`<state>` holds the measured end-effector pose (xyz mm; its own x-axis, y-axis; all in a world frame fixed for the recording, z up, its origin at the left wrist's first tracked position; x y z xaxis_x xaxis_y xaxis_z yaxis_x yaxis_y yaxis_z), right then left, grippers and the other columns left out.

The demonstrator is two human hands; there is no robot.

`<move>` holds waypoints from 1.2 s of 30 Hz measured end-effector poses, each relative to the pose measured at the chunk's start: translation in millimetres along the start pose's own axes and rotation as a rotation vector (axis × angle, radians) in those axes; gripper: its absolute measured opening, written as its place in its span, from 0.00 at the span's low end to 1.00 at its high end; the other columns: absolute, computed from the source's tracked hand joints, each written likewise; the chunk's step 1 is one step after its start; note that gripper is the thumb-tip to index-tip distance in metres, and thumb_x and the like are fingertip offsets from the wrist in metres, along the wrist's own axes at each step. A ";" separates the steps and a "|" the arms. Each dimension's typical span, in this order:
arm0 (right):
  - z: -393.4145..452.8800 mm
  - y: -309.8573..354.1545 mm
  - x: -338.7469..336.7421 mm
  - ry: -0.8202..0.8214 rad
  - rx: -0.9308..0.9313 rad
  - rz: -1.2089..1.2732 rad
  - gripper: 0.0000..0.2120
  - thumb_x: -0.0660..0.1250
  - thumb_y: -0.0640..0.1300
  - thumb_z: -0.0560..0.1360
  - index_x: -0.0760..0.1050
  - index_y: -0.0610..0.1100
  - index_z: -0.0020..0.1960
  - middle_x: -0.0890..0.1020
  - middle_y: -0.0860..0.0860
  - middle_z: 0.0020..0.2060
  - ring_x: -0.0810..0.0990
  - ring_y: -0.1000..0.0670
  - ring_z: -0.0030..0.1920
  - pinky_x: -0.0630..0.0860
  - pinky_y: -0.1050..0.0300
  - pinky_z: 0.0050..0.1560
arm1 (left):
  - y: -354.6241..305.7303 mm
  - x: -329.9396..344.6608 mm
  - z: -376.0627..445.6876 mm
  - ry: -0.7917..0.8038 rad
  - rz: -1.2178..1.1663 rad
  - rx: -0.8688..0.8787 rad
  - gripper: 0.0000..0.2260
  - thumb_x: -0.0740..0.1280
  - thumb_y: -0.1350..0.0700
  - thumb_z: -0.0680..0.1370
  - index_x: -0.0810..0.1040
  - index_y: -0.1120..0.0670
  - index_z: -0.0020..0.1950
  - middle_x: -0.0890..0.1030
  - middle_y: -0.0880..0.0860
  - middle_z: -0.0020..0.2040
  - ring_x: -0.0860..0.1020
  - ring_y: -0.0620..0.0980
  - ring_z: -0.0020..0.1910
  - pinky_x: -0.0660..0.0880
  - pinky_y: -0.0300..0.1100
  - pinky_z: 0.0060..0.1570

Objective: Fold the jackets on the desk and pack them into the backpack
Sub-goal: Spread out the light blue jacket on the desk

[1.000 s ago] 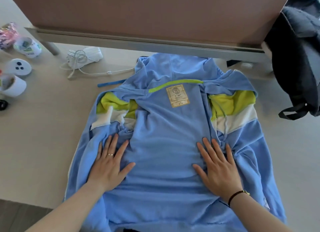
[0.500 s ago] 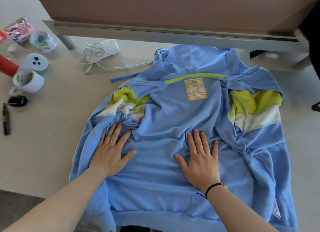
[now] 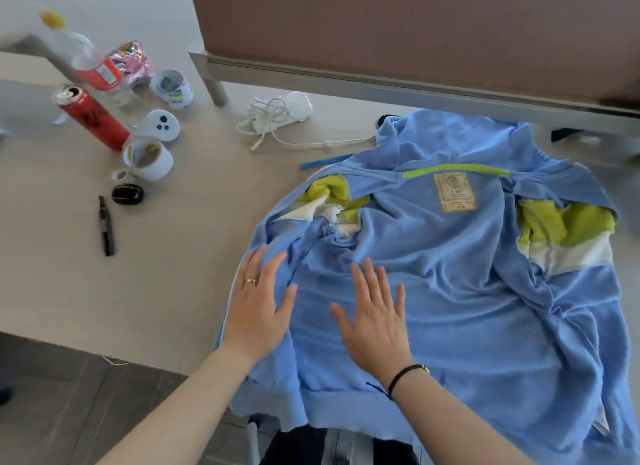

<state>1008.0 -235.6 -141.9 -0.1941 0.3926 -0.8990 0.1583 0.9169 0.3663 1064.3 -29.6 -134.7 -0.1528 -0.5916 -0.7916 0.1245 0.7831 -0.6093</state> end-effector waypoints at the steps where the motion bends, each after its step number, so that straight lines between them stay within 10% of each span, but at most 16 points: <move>1: -0.6 23.4 4.1 0.019 -0.067 0.019 0.36 0.44 0.67 0.80 0.40 0.53 0.82 0.38 0.55 0.81 0.35 0.51 0.80 0.35 0.41 0.78 | 8.7 -5.6 -6.9 -0.004 -0.045 -0.102 0.25 0.61 0.47 0.82 0.62 0.49 0.78 0.56 0.51 0.81 0.51 0.50 0.81 0.54 0.46 0.76; 8: -5.4 97.4 39.7 0.198 -0.352 -0.206 0.29 0.50 0.61 0.81 0.54 0.54 0.80 0.55 0.51 0.81 0.52 0.45 0.81 0.49 0.34 0.78 | 53.4 -30.0 -39.6 -0.010 -0.197 -0.518 0.17 0.64 0.51 0.76 0.74 0.47 0.65 0.81 0.48 0.56 0.79 0.52 0.56 0.78 0.52 0.56; 13: -14.4 86.2 42.0 0.269 -0.225 -0.267 0.30 0.56 0.61 0.81 0.53 0.57 0.81 0.54 0.55 0.81 0.54 0.43 0.80 0.46 0.33 0.77 | 52.4 -31.6 -46.3 0.063 -0.238 -0.610 0.17 0.64 0.54 0.81 0.72 0.50 0.70 0.79 0.49 0.64 0.78 0.52 0.60 0.76 0.46 0.55; 16: -15.4 95.2 34.2 0.278 -0.142 -0.210 0.27 0.57 0.59 0.81 0.58 0.57 0.79 0.56 0.55 0.80 0.60 0.43 0.77 0.53 0.39 0.77 | 53.8 -34.3 -45.9 0.054 -0.212 -0.551 0.04 0.64 0.56 0.79 0.77 0.47 0.50 0.80 0.49 0.46 0.78 0.50 0.42 0.70 0.40 0.35; 20: -4.3 110.6 17.2 0.360 0.184 0.278 0.19 0.61 0.56 0.81 0.75 0.51 0.68 0.71 0.54 0.70 0.70 0.47 0.69 0.72 0.57 0.60 | 50.0 -44.0 -48.7 -0.049 -0.162 -0.506 0.07 0.65 0.60 0.77 0.76 0.51 0.54 0.76 0.48 0.50 0.74 0.50 0.48 0.73 0.46 0.44; 28: -15.3 109.5 -43.3 0.354 0.563 1.265 0.18 0.66 0.58 0.80 0.79 0.45 0.59 0.86 0.47 0.49 0.86 0.48 0.44 0.83 0.51 0.50 | -34.7 -55.9 -47.3 -0.047 -0.232 -0.151 0.07 0.67 0.61 0.76 0.78 0.48 0.48 0.78 0.45 0.43 0.75 0.41 0.45 0.70 0.33 0.41; 32: -30.7 68.5 -78.5 0.227 0.618 1.426 0.10 0.68 0.46 0.79 0.76 0.41 0.42 0.80 0.47 0.30 0.78 0.50 0.30 0.74 0.55 0.32 | -109.9 -36.2 -49.6 0.156 -0.216 0.034 0.05 0.64 0.57 0.75 0.76 0.49 0.40 0.77 0.46 0.36 0.75 0.47 0.40 0.74 0.50 0.38; 36: -62.0 -20.8 -97.2 -0.107 0.713 1.421 0.14 0.64 0.33 0.73 0.67 0.45 0.32 0.65 0.47 0.27 0.66 0.49 0.29 0.61 0.56 0.31 | -170.3 -7.5 -72.1 0.346 -0.439 0.163 0.05 0.69 0.55 0.76 0.82 0.45 0.48 0.82 0.41 0.38 0.79 0.41 0.38 0.77 0.42 0.42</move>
<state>963.6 -288.4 -47.3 0.5612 0.8268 0.0375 0.5496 -0.4062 0.7300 973.6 -144.7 -21.7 -0.5321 -0.7357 -0.4190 0.1219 0.4231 -0.8978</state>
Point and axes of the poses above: each hand's wrist, its own z-axis towards the middle knuckle, its own x-axis out of the palm, y = z × x, the point moved 1 cm from there along z, towards the middle knuckle
